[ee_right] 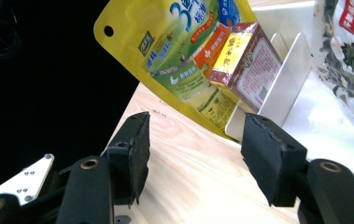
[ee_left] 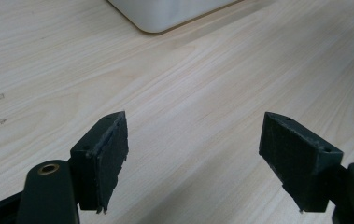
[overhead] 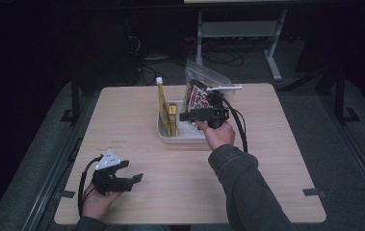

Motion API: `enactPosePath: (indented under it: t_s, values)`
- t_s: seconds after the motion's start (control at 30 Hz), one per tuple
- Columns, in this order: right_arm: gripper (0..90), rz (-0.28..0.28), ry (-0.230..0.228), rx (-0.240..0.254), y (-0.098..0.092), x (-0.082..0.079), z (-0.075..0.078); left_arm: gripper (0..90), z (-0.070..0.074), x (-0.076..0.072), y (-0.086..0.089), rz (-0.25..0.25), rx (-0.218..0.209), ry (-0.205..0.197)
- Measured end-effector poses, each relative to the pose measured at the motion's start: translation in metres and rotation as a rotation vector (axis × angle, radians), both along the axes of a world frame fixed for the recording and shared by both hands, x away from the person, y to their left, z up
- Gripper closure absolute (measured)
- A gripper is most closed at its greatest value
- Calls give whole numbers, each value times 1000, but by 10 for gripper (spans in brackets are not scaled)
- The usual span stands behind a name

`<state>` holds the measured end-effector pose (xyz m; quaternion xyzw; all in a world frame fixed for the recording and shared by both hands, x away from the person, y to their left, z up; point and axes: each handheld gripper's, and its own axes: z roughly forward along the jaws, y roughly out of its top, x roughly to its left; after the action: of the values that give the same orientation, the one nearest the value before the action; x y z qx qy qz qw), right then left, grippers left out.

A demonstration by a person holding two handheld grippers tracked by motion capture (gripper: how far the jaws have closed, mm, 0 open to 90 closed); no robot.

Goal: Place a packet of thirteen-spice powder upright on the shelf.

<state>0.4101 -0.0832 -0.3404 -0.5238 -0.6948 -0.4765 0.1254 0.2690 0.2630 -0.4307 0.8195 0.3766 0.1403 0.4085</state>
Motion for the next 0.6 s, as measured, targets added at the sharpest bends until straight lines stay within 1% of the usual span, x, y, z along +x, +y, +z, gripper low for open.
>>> enactPosePath:
  t_s: [0.37, 0.6]
  values:
    - [410, 5, 14, 13, -16, -9, -11, 227, 0, 0, 1, 4, -5, 4]
    - [408, 0, 24, 21, -31, -17, -16, 226, 0, 0, 0, 2, -2, 5]
